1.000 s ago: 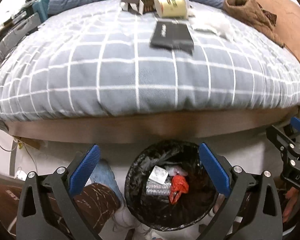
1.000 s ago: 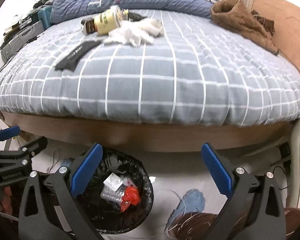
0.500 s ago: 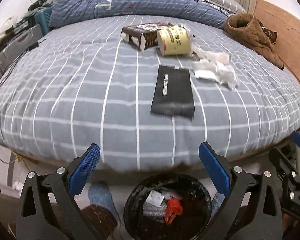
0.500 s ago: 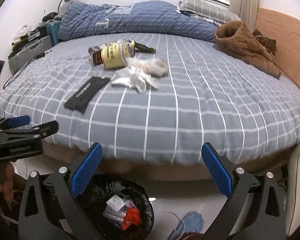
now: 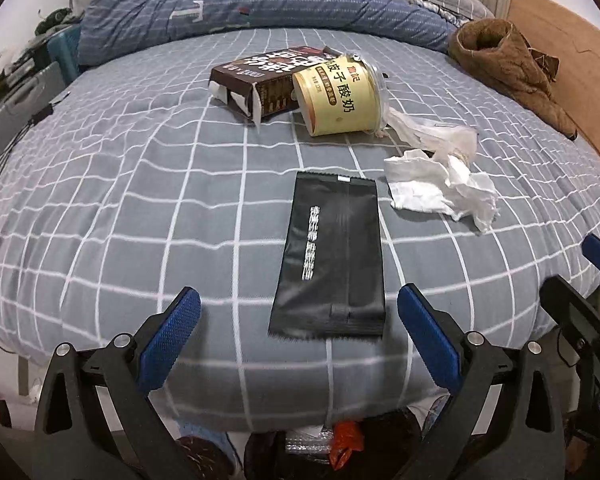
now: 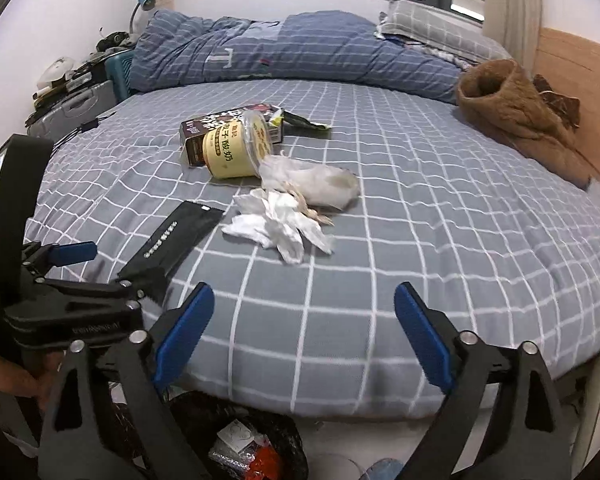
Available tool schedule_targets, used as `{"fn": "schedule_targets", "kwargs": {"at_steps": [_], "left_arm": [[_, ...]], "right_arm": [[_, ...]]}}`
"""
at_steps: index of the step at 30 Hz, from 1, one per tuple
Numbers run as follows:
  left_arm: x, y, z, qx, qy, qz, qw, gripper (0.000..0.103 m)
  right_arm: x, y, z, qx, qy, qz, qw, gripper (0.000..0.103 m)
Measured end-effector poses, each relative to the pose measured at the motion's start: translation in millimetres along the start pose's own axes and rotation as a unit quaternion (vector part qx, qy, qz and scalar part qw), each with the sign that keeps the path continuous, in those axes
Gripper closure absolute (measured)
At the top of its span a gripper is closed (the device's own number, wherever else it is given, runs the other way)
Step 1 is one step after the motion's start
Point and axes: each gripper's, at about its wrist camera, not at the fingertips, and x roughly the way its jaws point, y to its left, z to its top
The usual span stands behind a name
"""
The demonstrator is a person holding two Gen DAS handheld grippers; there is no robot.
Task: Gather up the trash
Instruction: 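Move both open grippers back over the bed toward the black sachet and tissues, then grasp the black sachet with the left gripper while the right grasps the white tissues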
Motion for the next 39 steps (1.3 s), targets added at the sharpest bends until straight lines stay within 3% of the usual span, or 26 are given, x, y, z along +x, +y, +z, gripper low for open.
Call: {"fn": "schedule_targets", "kwargs": {"at_steps": [6,13,17,21,39], "left_arm": [[18.2,-3.5,14.7,0.006,0.013,0.000,0.9999,0.010],[35.5,-10.7,26.3,0.018,0.035,-0.006,0.9992,0.033],[40.4,-13.3,30.1,0.024,0.038,-0.006,0.9990,0.046],[40.4,-11.6,29.8,0.022,0.034,-0.008,0.9991,0.049],[27.3,-7.6,29.1,0.019,0.019,-0.011,0.9996,0.058]], "right_arm": [[33.1,-5.0,20.2,-0.007,0.018,0.018,1.000,0.027],[66.6,-4.0,34.5,-0.008,0.045,0.048,0.998,0.042],[83.8,2.3,32.4,-0.019,0.072,0.054,0.996,0.063],[85.9,3.2,29.4,-0.017,0.075,0.055,0.996,0.088],[60.6,2.5,29.8,-0.011,0.049,0.050,0.997,0.093]]}}
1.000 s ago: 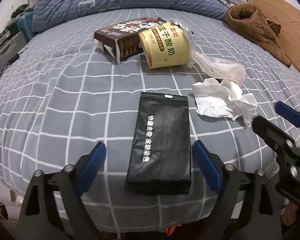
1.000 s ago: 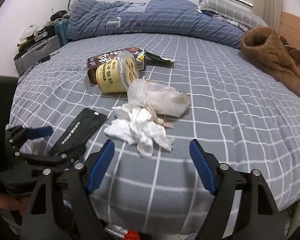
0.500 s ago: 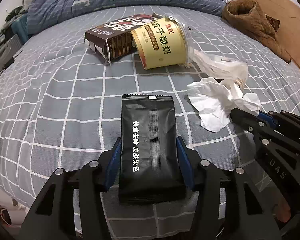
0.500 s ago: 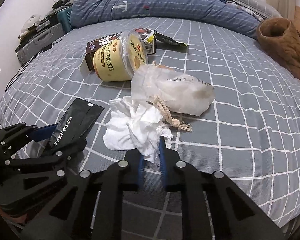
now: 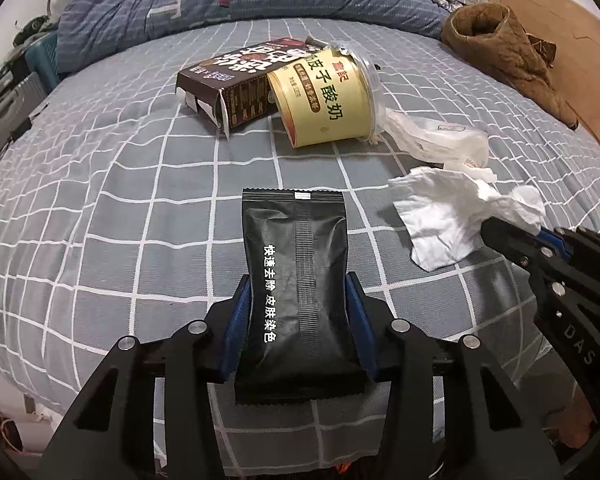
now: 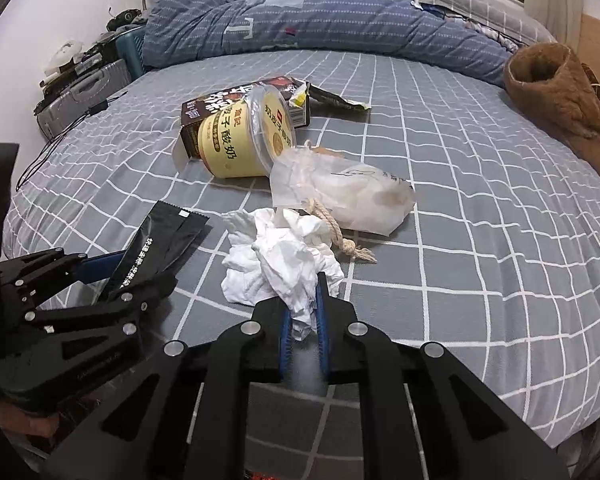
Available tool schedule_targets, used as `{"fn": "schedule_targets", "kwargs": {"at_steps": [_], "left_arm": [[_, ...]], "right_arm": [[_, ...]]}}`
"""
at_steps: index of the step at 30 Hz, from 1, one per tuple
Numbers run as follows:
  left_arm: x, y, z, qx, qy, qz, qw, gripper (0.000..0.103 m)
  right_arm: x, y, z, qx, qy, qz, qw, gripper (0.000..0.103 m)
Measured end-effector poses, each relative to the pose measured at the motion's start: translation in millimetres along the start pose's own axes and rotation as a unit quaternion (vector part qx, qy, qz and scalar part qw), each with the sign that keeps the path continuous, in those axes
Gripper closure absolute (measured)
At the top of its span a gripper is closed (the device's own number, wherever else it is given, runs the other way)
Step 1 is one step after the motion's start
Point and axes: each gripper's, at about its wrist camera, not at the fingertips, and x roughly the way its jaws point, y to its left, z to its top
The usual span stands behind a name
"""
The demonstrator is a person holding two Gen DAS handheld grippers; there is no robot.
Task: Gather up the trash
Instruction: 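Grasp the black sachet with the left gripper while the right grasps the white tissues, then carry the black sachet and white tissues off the bed toward the black bin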
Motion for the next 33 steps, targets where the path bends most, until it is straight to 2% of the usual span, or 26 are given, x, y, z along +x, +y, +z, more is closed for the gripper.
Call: {"fn": "schedule_targets", "kwargs": {"at_steps": [17,33], "left_arm": [[-29.4,12.5,-9.4,-0.020,-0.018,-0.016,0.9995,0.059],[-59.4,15.4,-44.9,-0.022,-0.028,-0.024,0.9991,0.059]], "right_arm": [[-32.4,6.8,-18.9,0.007,-0.012,-0.012,1.000,0.093],[-64.0,18.6,-42.1,0.021,-0.030,-0.016,0.999,0.093]]}}
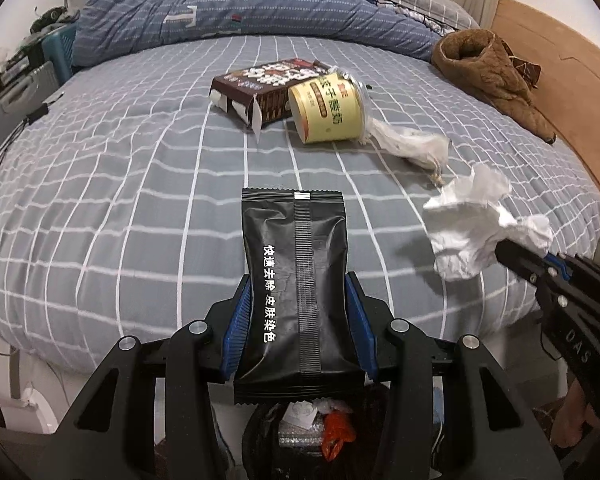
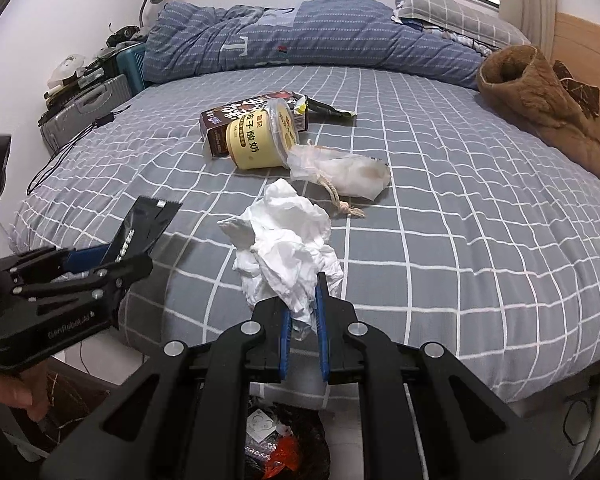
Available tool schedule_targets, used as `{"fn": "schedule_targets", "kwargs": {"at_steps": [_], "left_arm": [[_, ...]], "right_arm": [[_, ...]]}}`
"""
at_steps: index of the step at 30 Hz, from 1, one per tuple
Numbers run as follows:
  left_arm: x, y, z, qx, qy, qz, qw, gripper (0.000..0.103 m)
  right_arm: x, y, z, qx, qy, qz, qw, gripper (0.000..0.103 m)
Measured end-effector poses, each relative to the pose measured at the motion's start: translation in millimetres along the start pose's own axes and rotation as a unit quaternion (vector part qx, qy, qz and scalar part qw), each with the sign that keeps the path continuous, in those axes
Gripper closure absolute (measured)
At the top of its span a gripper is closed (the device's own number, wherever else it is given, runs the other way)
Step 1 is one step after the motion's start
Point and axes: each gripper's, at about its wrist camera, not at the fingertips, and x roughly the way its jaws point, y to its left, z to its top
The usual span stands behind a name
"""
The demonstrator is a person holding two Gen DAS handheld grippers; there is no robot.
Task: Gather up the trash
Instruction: 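Carry the black sachet and white tissues off the bed toward the black bin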
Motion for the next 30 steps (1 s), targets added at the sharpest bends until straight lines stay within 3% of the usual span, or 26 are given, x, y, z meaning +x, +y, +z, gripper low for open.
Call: {"fn": "schedule_targets", "kwargs": {"at_steps": [16,30], "left_arm": [[-34.4,-1.7,-31.6,-0.012,-0.023,-0.005,0.9997,0.059],[-53.0,-7.5,-74.9,-0.003,-0.012,-0.002,0.9999,0.059]], "right_arm": [[-39.7,11.9,-29.0,-0.002,-0.012,-0.012,1.000,0.093],[-62.2,17.9,-58.5,-0.003,-0.008,-0.022,1.000,0.093]]}}
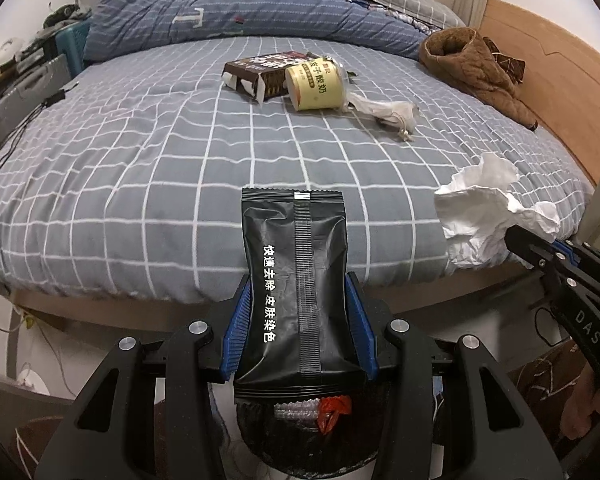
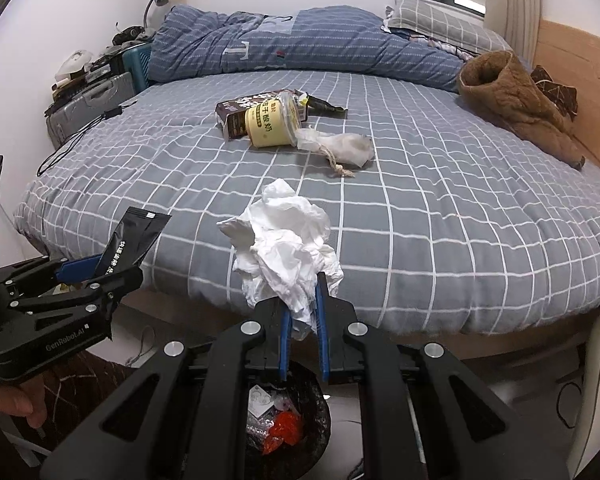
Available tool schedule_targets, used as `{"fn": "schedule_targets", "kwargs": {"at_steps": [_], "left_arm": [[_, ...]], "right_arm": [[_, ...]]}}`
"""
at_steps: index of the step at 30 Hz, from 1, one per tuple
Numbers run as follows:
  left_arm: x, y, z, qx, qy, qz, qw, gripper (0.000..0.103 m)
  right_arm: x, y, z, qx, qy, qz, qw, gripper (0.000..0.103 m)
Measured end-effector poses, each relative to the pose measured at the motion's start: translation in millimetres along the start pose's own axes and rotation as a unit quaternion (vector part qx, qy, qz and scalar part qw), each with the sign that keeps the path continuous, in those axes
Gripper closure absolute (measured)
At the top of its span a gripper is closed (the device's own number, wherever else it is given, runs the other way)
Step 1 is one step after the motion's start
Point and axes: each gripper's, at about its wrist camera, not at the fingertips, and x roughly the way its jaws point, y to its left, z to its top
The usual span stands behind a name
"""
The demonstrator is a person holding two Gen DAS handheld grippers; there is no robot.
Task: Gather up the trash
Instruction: 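Carry the black sachet and white tissues off the bed toward the black bin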
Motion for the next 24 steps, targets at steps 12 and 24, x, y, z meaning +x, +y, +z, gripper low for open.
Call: {"fn": "schedule_targets", "kwargs": {"at_steps": [12,24], "left_arm": [[-16.4,-0.1,-19.9,-0.004,-0.003,0.007,1.0000,0.059],[-30.2,-0.5,-46.3,-0.008,0.004,0.020,0.9998,0.059]], "right_arm": [[-17.4,6.8,-28.3,0.006,0.014,-0.004,1.000,0.093],[-31.0,11.2,-52.4,0.014,0.031,-0.007,0.999,0.093]]}}
